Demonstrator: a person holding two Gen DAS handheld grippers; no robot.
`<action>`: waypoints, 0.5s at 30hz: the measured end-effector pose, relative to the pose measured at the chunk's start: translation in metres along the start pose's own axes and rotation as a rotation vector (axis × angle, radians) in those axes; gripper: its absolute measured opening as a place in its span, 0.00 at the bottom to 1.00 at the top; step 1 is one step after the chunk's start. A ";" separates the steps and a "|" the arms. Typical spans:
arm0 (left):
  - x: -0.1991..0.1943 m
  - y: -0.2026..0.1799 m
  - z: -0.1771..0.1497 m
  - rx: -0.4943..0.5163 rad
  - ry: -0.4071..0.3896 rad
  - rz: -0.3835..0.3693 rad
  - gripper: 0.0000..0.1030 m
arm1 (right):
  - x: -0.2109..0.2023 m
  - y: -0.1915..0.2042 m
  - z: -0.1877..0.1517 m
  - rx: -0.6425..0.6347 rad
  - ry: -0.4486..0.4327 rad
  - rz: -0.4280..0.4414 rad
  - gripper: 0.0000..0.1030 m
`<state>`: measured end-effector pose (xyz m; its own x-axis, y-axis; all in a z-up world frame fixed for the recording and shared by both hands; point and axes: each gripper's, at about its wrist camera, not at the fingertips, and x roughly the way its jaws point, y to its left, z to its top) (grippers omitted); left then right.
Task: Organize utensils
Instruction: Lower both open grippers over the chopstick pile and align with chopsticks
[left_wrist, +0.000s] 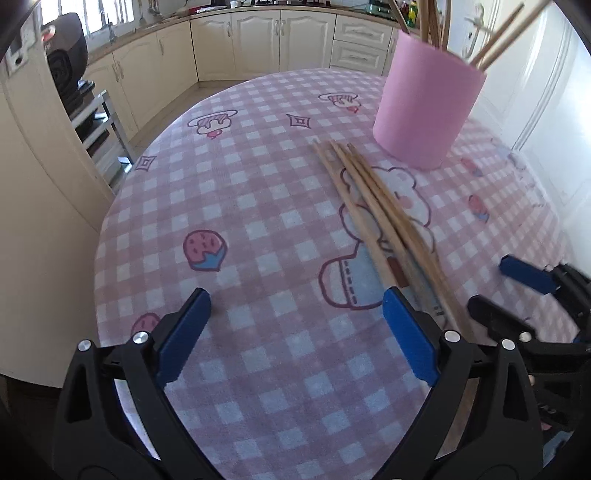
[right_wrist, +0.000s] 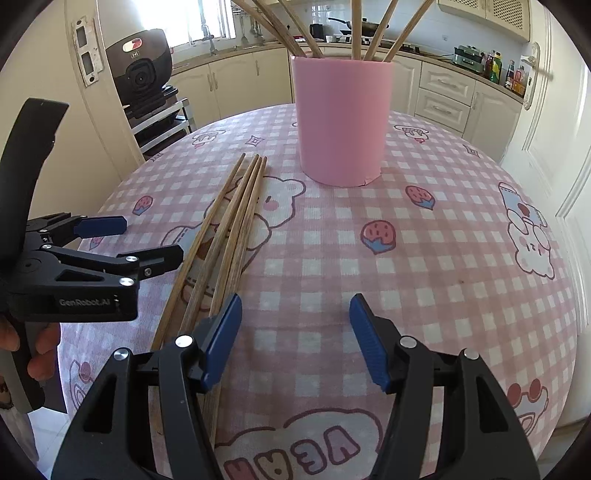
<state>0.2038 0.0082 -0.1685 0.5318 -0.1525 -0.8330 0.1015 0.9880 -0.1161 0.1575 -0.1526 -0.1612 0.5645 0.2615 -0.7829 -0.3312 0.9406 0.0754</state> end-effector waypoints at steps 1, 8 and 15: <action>-0.003 0.001 0.000 -0.028 -0.001 -0.045 0.89 | 0.000 0.000 0.000 0.003 -0.001 0.002 0.56; 0.011 -0.027 0.001 0.096 0.003 0.055 0.89 | 0.000 0.001 0.001 -0.005 0.003 0.002 0.56; 0.009 -0.015 0.001 0.107 -0.006 0.076 0.89 | 0.002 0.004 0.003 -0.019 0.010 0.008 0.56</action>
<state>0.2079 -0.0084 -0.1733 0.5468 -0.0775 -0.8337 0.1494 0.9888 0.0060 0.1598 -0.1476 -0.1605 0.5546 0.2669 -0.7882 -0.3497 0.9342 0.0703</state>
